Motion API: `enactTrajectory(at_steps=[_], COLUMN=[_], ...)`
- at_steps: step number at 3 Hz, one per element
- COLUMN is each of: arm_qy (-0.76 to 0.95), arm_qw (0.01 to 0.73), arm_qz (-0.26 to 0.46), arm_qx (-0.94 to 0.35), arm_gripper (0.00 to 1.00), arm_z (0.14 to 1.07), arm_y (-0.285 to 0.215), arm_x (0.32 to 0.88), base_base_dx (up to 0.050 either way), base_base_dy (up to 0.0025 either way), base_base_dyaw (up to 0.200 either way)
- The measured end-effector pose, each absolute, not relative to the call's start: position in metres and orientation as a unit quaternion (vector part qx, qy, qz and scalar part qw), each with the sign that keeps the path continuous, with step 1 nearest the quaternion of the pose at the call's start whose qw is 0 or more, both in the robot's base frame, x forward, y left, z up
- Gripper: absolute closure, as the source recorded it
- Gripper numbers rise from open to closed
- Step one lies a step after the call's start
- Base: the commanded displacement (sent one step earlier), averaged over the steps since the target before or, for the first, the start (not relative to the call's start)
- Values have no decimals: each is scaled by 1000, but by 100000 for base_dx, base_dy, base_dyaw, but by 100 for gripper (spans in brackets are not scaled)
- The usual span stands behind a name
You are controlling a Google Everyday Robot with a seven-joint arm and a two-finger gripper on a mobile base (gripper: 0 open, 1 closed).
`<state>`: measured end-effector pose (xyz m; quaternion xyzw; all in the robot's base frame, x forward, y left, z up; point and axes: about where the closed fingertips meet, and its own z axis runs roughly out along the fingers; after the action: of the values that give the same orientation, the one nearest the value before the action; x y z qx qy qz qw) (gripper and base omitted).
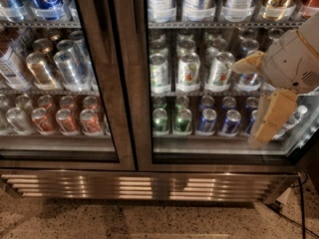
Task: Open right fridge door
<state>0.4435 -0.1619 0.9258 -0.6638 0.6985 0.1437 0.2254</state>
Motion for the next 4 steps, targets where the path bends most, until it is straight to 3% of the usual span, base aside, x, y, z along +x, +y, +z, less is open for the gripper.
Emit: enactTrajectory(at_steps=[2,4], arm_qy=[686,635], arm_qw=[244,213], arm_qz=[177,182], arm_qx=[-662,-720], arm_gripper=[0,0], arm_z=[930,920], arm_y=[-144,-77], arm_x=[442,427], base_base_dx=[0,0], base_base_dy=[0,0], base_base_dyaw=[0,0])
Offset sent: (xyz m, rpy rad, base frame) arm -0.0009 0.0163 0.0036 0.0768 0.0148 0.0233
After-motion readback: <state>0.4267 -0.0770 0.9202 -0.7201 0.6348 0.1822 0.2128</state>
